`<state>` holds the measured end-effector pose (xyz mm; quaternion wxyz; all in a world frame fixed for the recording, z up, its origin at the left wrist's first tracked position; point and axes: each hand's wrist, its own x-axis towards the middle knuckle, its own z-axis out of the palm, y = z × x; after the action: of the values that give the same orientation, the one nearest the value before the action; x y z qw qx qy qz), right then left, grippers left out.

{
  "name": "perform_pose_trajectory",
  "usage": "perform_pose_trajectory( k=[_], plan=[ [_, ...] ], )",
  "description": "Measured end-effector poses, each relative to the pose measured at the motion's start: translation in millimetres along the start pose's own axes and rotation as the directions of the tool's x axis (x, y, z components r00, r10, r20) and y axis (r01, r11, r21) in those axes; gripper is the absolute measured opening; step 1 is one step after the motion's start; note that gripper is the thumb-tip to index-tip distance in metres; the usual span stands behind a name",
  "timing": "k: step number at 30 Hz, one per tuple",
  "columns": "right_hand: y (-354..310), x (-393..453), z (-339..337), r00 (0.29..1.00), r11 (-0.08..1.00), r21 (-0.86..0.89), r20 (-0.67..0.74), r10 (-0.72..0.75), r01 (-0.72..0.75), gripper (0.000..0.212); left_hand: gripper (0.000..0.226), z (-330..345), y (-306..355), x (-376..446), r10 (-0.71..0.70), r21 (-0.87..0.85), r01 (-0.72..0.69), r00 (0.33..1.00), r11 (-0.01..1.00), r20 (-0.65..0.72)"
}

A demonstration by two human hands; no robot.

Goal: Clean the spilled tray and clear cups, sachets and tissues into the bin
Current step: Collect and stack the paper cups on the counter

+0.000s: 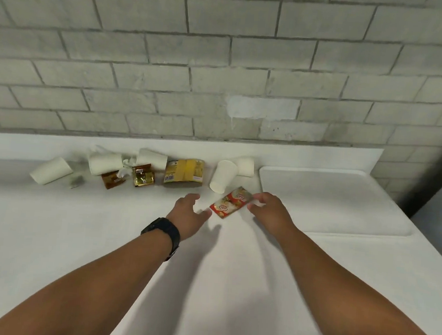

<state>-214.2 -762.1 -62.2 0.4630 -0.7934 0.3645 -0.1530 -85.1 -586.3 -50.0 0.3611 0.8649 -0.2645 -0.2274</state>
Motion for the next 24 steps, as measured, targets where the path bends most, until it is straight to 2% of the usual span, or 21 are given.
perform_pose_trajectory(
  k=[3, 7, 10, 13, 15, 19, 24],
  plan=[
    [2, 45, -1, 0.999, 0.995, 0.095, 0.001, 0.039, -0.039, 0.039, 0.064, 11, 9, 42, -0.027, -0.011, 0.027, 0.998, 1.0, -0.052],
    [-1, 93, -2, 0.997, 0.994, 0.082, 0.0, 0.071, -0.071, 0.057, 0.069, 25, 11, 83, -0.067, 0.01, 0.068, 0.994, 0.998, -0.082],
    [-4, 125, 1, 0.996, 0.996, 0.034, -0.028, 0.079, -0.078, 0.057, 0.071, 35, 18, 107, -0.064, 0.023, 0.066, 0.995, 0.998, -0.079],
    [-5, 148, 8, 0.994, 0.995, 0.063, -0.065, 0.087, -0.083, 0.06, 0.072, 42, 26, 122, -0.038, 0.032, 0.041, 0.996, 0.999, -0.086],
    [-5, 159, 13, 0.993, 0.994, 0.051, -0.07, 0.098, -0.094, 0.054, 0.068, 45, 30, 129, -0.037, 0.026, 0.04, 0.994, 0.999, -0.101],
    [-5, 163, 23, 0.996, 0.996, -0.062, -0.071, 0.054, -0.059, 0.019, 0.067, 47, 35, 134, -0.051, -0.017, 0.05, 0.994, 0.999, -0.098],
    [-7, 152, 28, 0.998, 0.996, -0.082, -0.066, 0.011, -0.016, 0.015, 0.072, 41, 35, 124, -0.089, 0.012, 0.091, 0.992, 0.996, -0.093]
  ],
)
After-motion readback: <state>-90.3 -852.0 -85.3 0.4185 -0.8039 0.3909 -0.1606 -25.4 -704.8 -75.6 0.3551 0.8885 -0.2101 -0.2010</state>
